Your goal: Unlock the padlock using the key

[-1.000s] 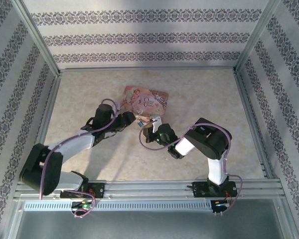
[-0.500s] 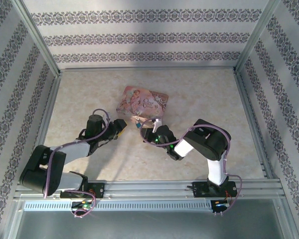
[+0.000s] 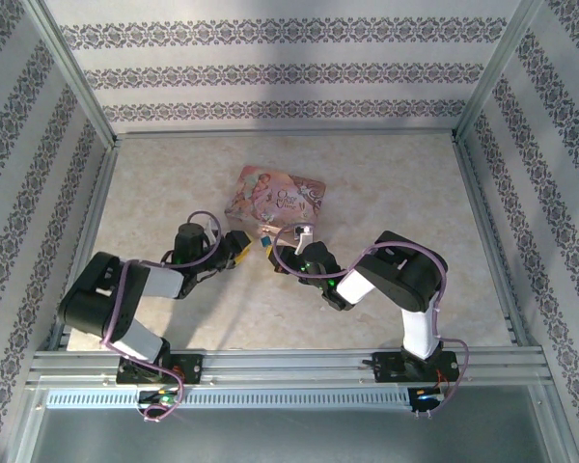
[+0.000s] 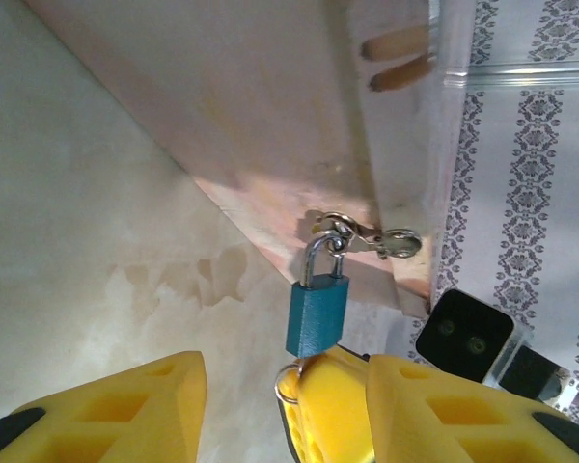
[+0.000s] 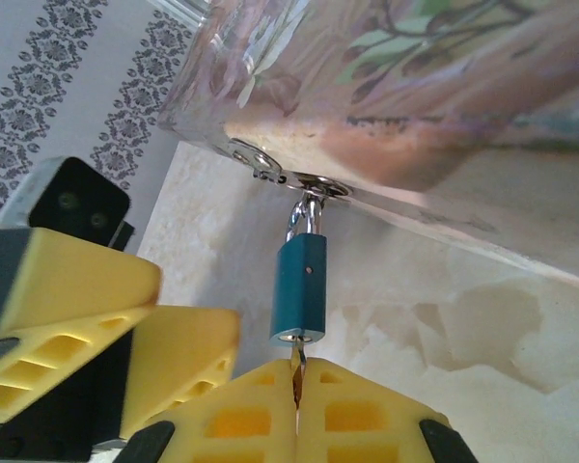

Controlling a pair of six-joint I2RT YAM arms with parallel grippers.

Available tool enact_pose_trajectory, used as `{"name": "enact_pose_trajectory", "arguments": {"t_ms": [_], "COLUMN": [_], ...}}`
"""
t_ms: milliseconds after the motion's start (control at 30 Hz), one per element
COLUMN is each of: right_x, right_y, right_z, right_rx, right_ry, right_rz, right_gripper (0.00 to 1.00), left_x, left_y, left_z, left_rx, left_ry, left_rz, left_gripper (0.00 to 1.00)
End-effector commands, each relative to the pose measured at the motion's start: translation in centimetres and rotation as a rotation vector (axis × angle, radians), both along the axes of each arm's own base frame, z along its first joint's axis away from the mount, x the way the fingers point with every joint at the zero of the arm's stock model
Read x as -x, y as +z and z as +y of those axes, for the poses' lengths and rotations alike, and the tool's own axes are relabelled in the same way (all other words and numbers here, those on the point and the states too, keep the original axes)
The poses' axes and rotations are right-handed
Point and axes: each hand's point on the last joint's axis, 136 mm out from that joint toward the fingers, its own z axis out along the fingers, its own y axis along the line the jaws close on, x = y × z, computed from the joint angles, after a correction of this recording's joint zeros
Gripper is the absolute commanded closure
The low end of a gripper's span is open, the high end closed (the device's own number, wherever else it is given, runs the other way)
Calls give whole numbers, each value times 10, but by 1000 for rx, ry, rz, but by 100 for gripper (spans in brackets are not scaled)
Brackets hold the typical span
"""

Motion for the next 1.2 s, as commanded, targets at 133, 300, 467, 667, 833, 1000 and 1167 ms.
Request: {"name": "enact_pose_trajectory", "arguments": {"t_ms": [133, 300, 467, 667, 833, 1000, 1167], "right_x": [4, 4, 4, 3, 4, 3, 2], "right_y": [10, 10, 11, 12, 13, 14, 15], "right_z": [9, 9, 9, 10, 11, 9, 6], "right_rx": [-65, -66, -64, -74, -86, -90, -97], "right_ry": [13, 14, 14, 14, 13, 6, -4], "right_rz": [47, 47, 48, 55, 66, 70, 74], "right_gripper": [100, 100, 100, 100, 100, 100, 100], "left_x": [-17, -21, -24, -29, -34, -36, -36], "left_y": [13, 10, 8, 9, 7, 3, 1], "left_z": [-23, -26, -32, -39, -45, -46, -44], "left_rx": [53, 57, 74, 90, 110, 118, 103], "left_ry": [-33, -40, -52, -61, -61, -51, -40], "left_rz": [-90, -91, -82, -88, -88, -86, -84], "left_gripper": [54, 54, 56, 60, 65, 72, 81]}}
